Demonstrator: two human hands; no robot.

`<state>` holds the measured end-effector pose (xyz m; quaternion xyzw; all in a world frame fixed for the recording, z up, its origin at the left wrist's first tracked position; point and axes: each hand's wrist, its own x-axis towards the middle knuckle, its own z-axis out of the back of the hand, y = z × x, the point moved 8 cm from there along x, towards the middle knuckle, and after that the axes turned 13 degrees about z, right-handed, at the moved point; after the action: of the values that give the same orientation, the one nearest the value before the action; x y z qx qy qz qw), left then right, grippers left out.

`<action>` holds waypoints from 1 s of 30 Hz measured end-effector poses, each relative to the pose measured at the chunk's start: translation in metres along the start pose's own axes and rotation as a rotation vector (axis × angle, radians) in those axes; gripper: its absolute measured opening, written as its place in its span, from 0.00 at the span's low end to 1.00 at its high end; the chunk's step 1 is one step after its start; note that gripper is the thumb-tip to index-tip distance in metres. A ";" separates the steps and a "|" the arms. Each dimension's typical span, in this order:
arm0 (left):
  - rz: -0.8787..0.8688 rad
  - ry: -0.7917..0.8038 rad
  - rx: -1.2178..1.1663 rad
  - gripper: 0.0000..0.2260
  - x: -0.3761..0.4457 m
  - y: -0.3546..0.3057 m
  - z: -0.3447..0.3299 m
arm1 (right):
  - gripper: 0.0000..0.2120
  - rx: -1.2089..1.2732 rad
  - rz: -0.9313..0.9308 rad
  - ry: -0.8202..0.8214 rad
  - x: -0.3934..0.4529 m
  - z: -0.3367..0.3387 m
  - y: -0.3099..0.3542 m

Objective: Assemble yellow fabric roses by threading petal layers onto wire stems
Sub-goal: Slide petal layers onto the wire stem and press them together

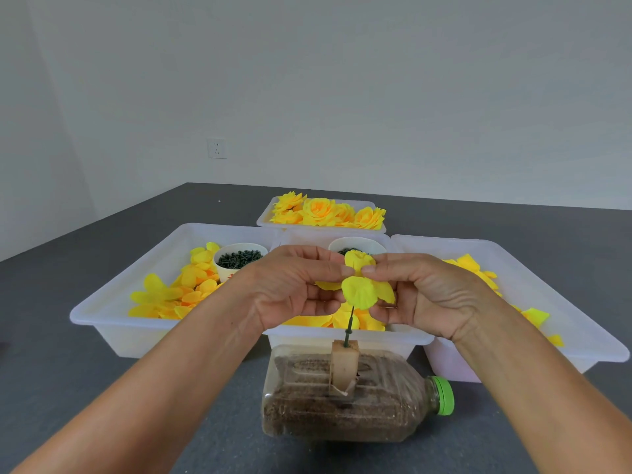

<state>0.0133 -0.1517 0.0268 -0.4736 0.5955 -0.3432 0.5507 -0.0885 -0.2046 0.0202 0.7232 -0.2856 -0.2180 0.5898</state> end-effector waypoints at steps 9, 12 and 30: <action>0.017 0.046 0.050 0.07 -0.004 0.000 -0.006 | 0.15 -0.061 0.017 0.038 -0.003 0.002 0.002; 0.022 0.039 0.082 0.11 -0.002 0.002 -0.005 | 0.15 -0.082 0.016 0.030 -0.003 0.002 0.000; 0.054 0.024 -0.041 0.04 0.004 0.010 -0.007 | 0.06 -0.120 0.042 -0.082 0.000 0.006 0.003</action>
<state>0.0051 -0.1532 0.0173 -0.4645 0.6215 -0.3217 0.5426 -0.0926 -0.2093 0.0215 0.6709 -0.3111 -0.2515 0.6244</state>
